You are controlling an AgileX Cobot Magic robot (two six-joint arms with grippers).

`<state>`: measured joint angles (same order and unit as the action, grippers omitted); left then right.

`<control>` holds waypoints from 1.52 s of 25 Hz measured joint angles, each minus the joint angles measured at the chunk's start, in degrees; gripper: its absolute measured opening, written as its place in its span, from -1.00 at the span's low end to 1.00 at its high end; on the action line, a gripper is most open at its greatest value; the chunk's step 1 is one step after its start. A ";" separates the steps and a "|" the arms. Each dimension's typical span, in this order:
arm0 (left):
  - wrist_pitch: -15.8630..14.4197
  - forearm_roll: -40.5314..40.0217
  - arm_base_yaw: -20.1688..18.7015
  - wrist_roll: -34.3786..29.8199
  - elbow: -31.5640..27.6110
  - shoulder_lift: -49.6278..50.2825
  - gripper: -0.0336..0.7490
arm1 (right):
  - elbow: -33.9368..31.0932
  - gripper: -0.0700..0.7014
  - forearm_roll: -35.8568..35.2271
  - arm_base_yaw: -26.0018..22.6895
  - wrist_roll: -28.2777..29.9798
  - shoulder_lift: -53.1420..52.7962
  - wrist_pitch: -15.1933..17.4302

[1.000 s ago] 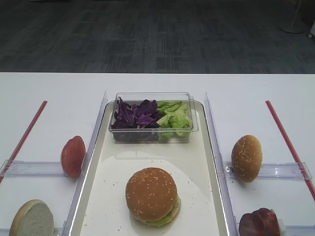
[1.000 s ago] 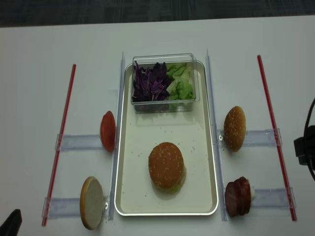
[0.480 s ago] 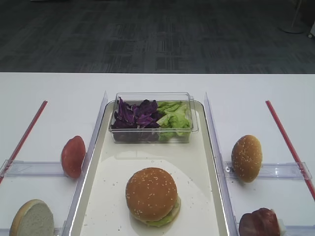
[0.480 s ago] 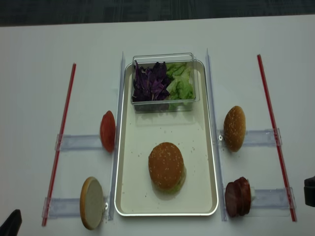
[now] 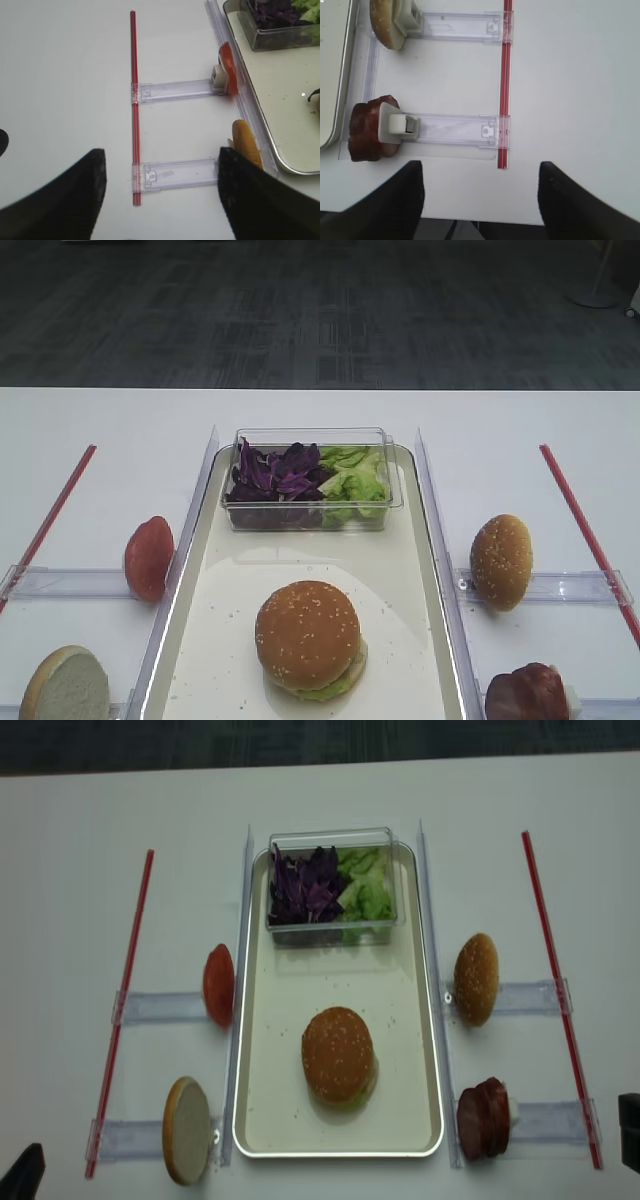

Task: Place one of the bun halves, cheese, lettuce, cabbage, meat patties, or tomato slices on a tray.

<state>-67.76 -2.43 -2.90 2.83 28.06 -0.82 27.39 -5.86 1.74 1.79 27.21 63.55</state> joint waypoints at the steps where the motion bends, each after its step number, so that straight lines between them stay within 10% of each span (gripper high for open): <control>1: 0.00 0.00 0.00 0.00 0.00 0.00 0.21 | 0.00 0.50 0.00 0.00 0.00 -0.52 -0.12; 38: 0.00 0.00 0.00 0.00 0.00 0.00 0.21 | 0.00 0.50 0.32 0.00 -0.33 -25.57 0.65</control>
<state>-67.76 -2.43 -2.90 2.83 28.06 -0.82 27.39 -5.55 1.74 1.46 1.64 64.20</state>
